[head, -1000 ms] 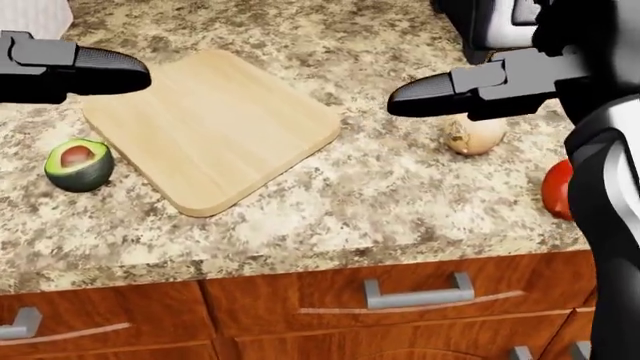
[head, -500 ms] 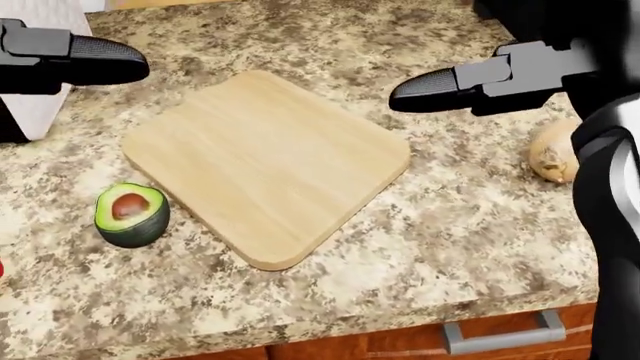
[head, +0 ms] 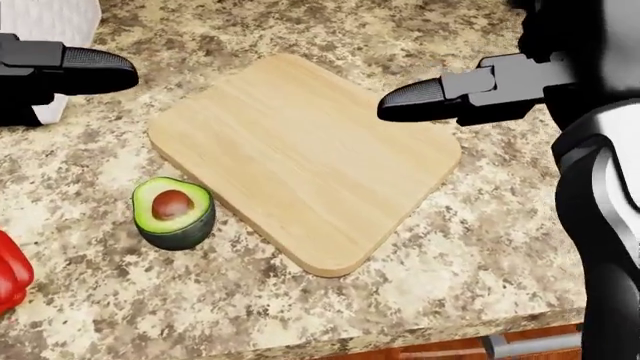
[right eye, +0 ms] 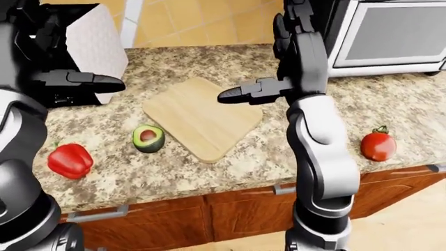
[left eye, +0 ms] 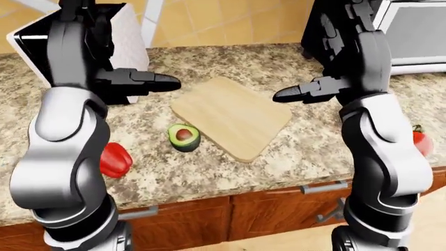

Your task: Place the avocado, onion, tomato and bell pepper on the cutting board.

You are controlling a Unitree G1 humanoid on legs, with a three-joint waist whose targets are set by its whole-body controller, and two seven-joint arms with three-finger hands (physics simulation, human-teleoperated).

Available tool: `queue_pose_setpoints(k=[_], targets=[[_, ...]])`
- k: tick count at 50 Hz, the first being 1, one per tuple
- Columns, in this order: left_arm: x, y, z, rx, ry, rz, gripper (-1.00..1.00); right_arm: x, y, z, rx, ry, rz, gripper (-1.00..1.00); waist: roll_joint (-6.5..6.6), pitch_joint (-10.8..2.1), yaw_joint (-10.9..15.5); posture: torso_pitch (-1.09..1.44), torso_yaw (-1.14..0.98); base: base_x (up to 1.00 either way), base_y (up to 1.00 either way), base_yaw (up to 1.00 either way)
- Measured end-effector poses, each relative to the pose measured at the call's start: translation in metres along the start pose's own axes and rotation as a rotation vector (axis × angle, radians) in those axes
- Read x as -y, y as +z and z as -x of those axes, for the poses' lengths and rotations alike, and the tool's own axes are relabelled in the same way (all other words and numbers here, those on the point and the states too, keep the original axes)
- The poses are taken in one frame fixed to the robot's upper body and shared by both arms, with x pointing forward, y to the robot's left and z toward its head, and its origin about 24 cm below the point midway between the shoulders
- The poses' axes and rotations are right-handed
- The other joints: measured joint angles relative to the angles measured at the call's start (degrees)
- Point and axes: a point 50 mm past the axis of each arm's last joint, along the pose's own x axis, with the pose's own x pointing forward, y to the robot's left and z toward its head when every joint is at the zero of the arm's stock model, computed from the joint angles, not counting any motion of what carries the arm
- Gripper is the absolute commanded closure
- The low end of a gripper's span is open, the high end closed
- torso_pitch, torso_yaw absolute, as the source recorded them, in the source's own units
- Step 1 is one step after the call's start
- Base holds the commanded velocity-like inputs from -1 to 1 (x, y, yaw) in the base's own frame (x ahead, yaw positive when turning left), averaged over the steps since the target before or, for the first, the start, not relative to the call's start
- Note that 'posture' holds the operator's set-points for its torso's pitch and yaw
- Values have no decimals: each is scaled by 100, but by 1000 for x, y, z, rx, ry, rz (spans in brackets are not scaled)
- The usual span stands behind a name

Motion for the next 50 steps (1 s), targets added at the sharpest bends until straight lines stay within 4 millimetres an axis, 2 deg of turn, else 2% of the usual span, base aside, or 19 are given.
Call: queue_pose_setpoints(k=[2, 3, 5, 6, 9, 10, 11, 13, 16, 21, 25, 30, 36, 41, 50], targets=[[-1, -5, 0, -24, 1, 0, -100, -2, -3, 0, -21, 11, 2, -100, 295, -93, -18, 0, 0, 0, -99, 0], [-1, -6, 0, -29, 1, -1, -100, -2, -3, 0, -21, 15, 3, -100, 393, -151, -19, 0, 0, 0, -100, 0], [-1, -1, 0, -9, -1, -2, -100, -1, 2, 0, -1, 12, 5, -100, 469, -217, -9, 0, 0, 0, -55, 0], [-2, 1, 1, 5, 4, -1, -100, -2, 6, 0, 17, 13, 5, -100, 375, -249, 1, 0, 0, 0, 0, 0], [-3, 9, 2, 52, 11, -3, -100, -1, 17, 1, 81, 10, 20, -100, -26, -34, 82, 0, 0, 0, 0, 0], [-1, 10, 2, 60, 4, 1, -100, 1, 17, 2, 84, 4, 25, -100, -113, -12, 44, 0, 0, 0, 0, 0], [3, 8, 2, 53, -10, 6, -100, 3, 13, 2, 71, -6, 28, -100, -43, 74, -16, 0, 0, 0, 0, 0], [10, -1, 1, 6, -47, 5, -100, 7, 2, 2, 15, -27, 28, -100, 69, 97, -82, 0, 0, 0, 0, 0], [11, -5, -3, -32, -62, 6, -100, 6, -5, 0, -28, -25, 29, -100, 189, 30, -137, 0, 0, 0, 0, 0], [4, 8, 0, 38, -29, 2, -100, 3, 8, 0, 22, -7, 53, -100, 426, -126, -205, 0, 0, 0, 0, 0], [0, 4, 1, 27, -10, -2, -100, 2, 4, 0, -16, 2, 101, -100, 258, -133, -146, 0, 0, 0, 0, 0], [1, -2, 0, -4, -7, -4, -100, 7, -1, -6, -113, 2, 190, -100, 166, -129, -95, 0, 0, 0, 0, 0], [4, -1, 1, 5, -20, -1, -100, 24, -1, -24, -192, -20, 289, -100, 165, -130, -71, 0, 0, 0, 0, 0], [3, -2, 2, 7, -15, -1, -100, 34, -3, -28, -240, -46, 344, -100, 178, -149, -73, 0, 0, 0, 0, 0], [1, -5, 2, -3, -14, -2, -100, 40, -32, -23, -428, -15, 454, -100, 185, -149, -75, 0, 0, 0, 0, 0]])
